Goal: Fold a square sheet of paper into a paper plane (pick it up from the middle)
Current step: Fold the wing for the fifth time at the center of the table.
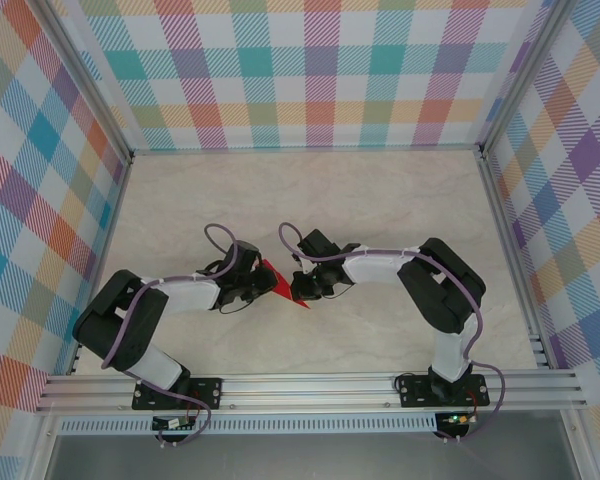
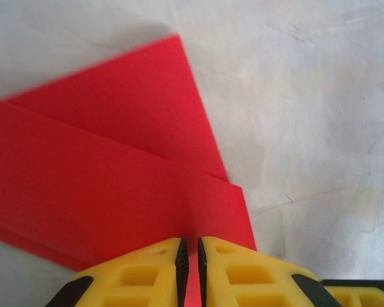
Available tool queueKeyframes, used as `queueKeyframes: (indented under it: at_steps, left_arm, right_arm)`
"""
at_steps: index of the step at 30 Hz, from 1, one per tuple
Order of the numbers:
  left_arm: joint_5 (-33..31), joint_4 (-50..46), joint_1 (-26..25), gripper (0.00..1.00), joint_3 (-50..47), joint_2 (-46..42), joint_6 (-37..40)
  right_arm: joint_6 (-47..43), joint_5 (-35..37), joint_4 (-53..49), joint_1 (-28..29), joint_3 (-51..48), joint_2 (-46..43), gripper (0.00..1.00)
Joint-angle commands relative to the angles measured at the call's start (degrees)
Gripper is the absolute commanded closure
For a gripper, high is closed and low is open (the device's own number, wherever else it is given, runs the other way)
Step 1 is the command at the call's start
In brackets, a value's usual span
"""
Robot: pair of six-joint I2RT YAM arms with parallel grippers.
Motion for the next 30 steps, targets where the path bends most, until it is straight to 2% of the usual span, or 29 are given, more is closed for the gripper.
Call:
queueKeyframes:
  at_steps: [1, 18, 26, 30]
  left_arm:
    - [-9.04, -8.17, 3.71, 0.83, -1.88, -0.32, 1.49]
    - [-7.43, -10.36, 15.23, 0.83, -1.20, -0.14, 9.09]
    - [-8.47, -13.64, 16.90, 0.83, 1.73, -0.99, 10.45]
    - [-10.06, -16.52, 17.23, 0.83, 3.52, -2.21, 10.95]
  right_arm:
    - [-0.33, 11.00, -12.44, 0.06, -4.41, 6.85, 0.92]
    - [-0.17, 11.11, -12.11, 0.08, -4.94, 7.11, 0.92]
    - [0.01, 10.45, -11.58, 0.06, -4.69, 6.34, 0.93]
    - [-0.33, 7.64, -8.59, 0.06, -4.76, 5.41, 0.90]
